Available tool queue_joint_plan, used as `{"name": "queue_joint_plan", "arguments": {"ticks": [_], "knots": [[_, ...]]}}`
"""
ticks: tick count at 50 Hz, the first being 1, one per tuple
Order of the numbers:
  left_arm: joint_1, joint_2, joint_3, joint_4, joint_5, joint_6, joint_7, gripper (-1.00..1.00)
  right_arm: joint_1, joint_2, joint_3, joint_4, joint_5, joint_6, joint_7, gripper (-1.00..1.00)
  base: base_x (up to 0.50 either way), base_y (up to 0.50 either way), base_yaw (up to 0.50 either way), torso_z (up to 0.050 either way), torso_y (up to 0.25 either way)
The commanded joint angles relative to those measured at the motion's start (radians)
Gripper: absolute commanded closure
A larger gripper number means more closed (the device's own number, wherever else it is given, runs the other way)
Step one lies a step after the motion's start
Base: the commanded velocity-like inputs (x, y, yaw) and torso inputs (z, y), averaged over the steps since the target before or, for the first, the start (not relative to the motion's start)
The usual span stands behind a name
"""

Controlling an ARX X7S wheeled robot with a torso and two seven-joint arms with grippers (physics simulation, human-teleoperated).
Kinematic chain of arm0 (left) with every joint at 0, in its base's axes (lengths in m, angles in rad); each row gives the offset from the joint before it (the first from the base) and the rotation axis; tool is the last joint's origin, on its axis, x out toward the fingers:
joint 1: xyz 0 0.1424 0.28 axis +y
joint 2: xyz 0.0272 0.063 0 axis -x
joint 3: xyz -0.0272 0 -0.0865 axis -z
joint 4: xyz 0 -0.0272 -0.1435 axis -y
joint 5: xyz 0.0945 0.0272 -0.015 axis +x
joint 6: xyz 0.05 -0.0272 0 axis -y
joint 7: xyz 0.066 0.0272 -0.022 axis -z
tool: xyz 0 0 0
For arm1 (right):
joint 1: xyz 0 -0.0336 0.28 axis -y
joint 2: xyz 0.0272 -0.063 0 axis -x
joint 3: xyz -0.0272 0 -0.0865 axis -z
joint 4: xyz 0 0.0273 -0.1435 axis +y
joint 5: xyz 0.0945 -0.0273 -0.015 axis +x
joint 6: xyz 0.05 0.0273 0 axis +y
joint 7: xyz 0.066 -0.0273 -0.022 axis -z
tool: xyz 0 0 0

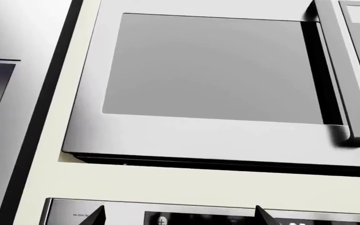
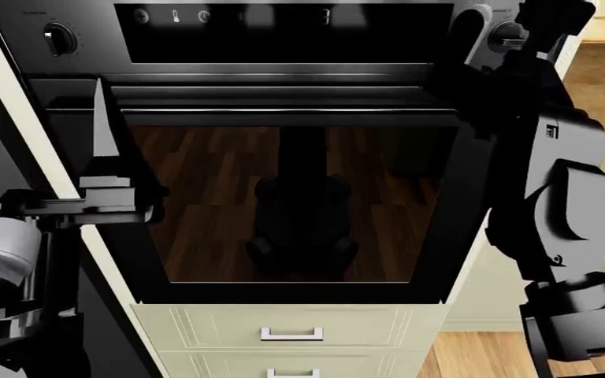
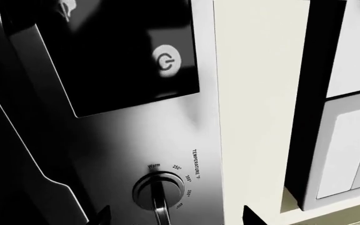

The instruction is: Preheat the oven by turning the temperature knob.

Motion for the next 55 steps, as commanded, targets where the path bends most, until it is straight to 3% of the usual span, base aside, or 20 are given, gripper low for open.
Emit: {"name": "queue_joint_plan", "arguments": {"ticks": [1, 18, 55], "knots": [[0.001, -0.002, 0.007, -0.005, 0.005, 0.004, -0.001, -1.00, 0.009, 0.002, 0.001, 0.014, 0.004, -0.001, 0.010, -1.00, 0.00, 0.00, 0.00, 0.000, 0.000], [-0.011, -0.001, 0.015, -0.044, 0.015, 0.016, 0.000, -1.00, 0.041, -0.020, -0.010, 0.114, 0.028, -0.038, 0.069, -1.00, 0.00, 0.00, 0.00, 0.000, 0.000], [-0.004, -0.009, 0.025, -0.043, 0.016, 0.024, -0.008, -1.00, 0.029, 0.001, -0.006, 0.091, 0.020, -0.010, 0.065, -1.00, 0.00, 0.00, 0.00, 0.000, 0.000]]}}
